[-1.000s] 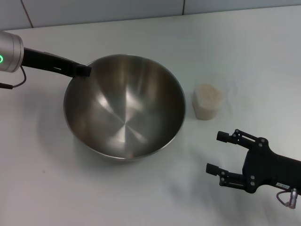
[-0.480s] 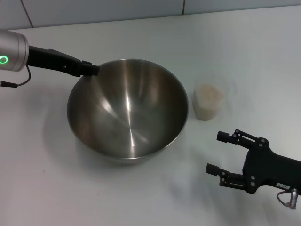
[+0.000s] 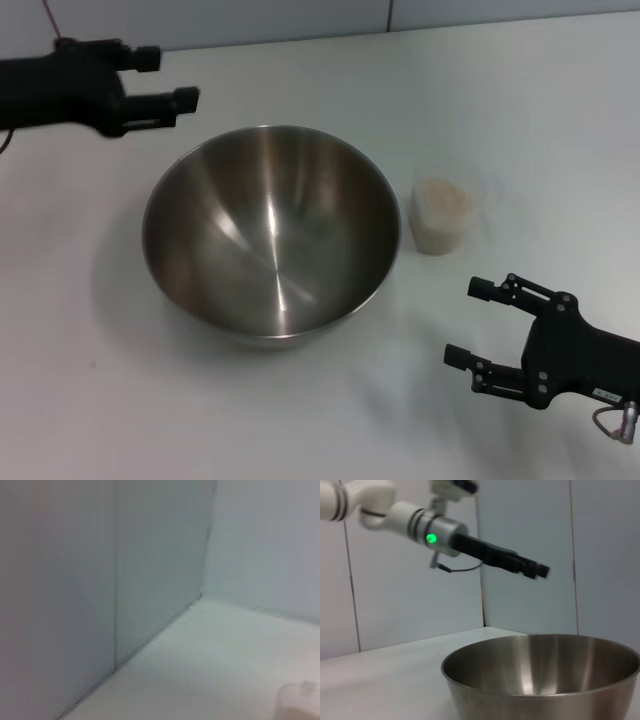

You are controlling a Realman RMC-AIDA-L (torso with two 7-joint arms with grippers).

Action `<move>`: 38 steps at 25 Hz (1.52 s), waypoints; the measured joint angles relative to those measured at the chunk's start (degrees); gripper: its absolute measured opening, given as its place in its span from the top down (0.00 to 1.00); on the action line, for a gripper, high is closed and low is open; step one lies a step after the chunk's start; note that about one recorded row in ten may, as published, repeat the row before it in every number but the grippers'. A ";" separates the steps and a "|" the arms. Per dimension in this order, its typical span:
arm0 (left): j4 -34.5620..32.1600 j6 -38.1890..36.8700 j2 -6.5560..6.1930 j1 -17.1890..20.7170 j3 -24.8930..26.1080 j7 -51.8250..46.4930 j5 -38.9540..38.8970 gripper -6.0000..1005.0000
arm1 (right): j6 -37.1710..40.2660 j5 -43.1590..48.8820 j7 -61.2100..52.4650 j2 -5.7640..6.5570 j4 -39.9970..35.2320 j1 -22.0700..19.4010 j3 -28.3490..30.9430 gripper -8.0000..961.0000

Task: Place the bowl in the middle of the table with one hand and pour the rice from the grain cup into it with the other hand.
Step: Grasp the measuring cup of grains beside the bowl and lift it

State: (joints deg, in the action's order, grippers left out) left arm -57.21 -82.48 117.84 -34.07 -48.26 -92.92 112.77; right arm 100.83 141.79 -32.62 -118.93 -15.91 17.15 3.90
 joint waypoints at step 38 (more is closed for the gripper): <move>22.08 -11.14 -4.31 15.44 5.90 36.00 -6.01 0.14 | -22.03 -0.24 13.62 -0.42 13.62 -1.23 35.29 0.16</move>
State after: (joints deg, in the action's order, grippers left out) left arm -35.13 -93.62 113.53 -18.63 -42.36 -56.92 106.75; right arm 78.81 141.55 -19.00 -119.35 -2.29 15.92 39.20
